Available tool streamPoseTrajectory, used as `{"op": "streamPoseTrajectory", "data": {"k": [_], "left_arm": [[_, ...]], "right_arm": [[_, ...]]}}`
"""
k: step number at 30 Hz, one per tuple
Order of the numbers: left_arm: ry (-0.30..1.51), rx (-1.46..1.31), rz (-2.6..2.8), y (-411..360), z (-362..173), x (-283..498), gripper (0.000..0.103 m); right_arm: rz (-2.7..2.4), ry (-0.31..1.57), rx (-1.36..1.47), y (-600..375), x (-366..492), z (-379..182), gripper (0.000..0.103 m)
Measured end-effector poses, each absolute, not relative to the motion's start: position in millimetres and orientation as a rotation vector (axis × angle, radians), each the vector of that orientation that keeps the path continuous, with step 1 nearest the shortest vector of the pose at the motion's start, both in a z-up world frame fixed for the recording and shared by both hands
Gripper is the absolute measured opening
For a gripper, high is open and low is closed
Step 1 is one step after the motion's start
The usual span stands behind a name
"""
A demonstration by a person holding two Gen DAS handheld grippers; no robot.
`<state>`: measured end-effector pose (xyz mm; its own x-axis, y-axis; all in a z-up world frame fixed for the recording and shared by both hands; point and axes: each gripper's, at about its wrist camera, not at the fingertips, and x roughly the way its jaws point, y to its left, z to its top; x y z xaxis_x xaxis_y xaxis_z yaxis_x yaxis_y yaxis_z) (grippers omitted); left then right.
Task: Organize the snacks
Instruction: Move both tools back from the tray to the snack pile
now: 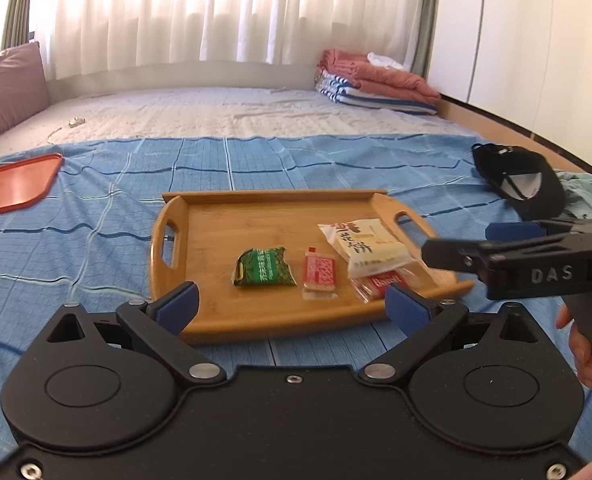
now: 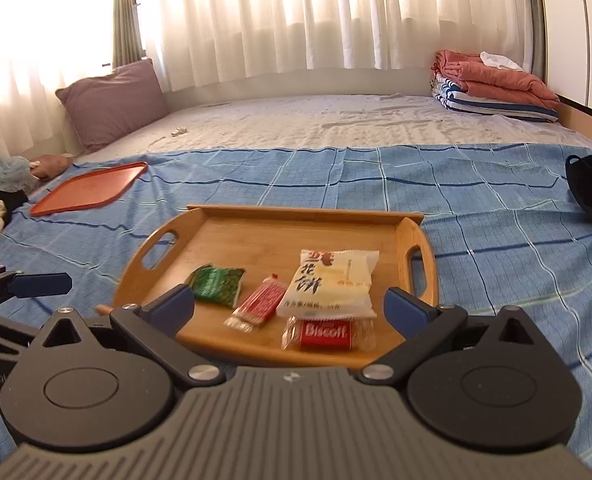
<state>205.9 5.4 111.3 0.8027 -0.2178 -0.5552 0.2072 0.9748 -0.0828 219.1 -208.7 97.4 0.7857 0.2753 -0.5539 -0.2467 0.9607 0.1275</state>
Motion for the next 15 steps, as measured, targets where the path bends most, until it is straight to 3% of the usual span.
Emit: {"op": "streamPoseTrajectory", "data": {"k": [15], "left_arm": [[0.509, 0.018, -0.231, 10, 124, 93, 0.101]], "right_arm": [[0.323, 0.549, 0.029, -212, 103, 97, 0.103]]}}
